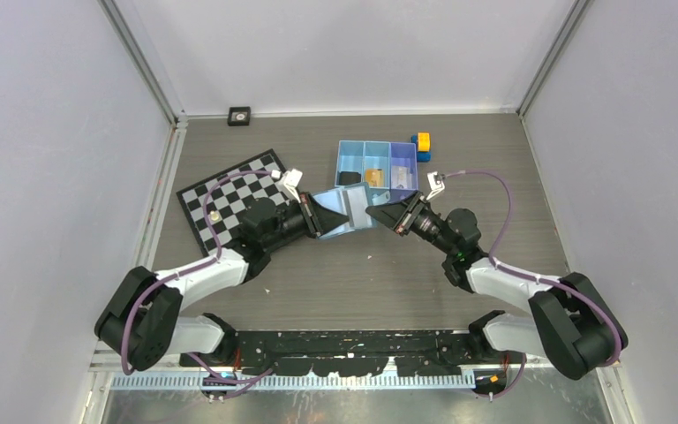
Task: Take the credit cards out of the card holder
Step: Remove the credit card from the card holder.
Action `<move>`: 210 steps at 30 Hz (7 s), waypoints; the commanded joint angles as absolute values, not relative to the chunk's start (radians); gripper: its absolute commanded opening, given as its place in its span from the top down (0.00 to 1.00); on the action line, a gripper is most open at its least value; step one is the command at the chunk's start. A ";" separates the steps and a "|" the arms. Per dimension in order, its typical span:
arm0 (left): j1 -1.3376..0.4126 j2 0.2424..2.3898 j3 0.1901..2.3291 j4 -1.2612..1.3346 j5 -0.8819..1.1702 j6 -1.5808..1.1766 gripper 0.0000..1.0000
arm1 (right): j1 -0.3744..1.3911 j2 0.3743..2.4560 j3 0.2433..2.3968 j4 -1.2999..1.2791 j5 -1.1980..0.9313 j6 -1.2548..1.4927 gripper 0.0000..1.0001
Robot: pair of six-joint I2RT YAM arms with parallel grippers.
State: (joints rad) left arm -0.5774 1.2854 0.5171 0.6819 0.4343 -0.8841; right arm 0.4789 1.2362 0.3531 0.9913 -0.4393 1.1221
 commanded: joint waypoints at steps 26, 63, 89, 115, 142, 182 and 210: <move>-0.583 1.233 0.516 0.716 0.449 -0.864 1.00 | 0.488 1.200 0.357 1.178 -0.527 1.153 0.99; -0.584 1.200 0.519 0.686 0.440 -0.852 1.00 | 0.583 1.040 0.572 0.345 -0.301 0.750 0.97; -0.584 1.195 0.519 0.680 0.449 -0.851 1.00 | 0.582 0.985 0.577 0.335 -0.326 0.751 0.69; -0.583 1.196 0.519 0.693 0.457 -0.856 1.00 | 0.577 0.955 0.538 0.481 -0.438 0.813 0.90; -0.584 1.197 0.513 0.726 0.479 -0.869 1.00 | 0.577 0.972 0.622 0.197 -0.250 0.702 0.99; -0.582 1.201 0.505 0.842 0.557 -0.924 1.00 | 0.543 0.978 0.612 0.233 -0.307 0.739 0.73; -0.583 1.214 0.524 0.773 0.538 -0.910 0.91 | 0.545 1.056 0.596 0.380 -0.467 0.796 0.86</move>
State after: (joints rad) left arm -0.5797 1.2190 0.5022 0.7227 0.5377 -0.9127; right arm 0.5404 1.0756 0.5777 0.3363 -0.4561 0.7887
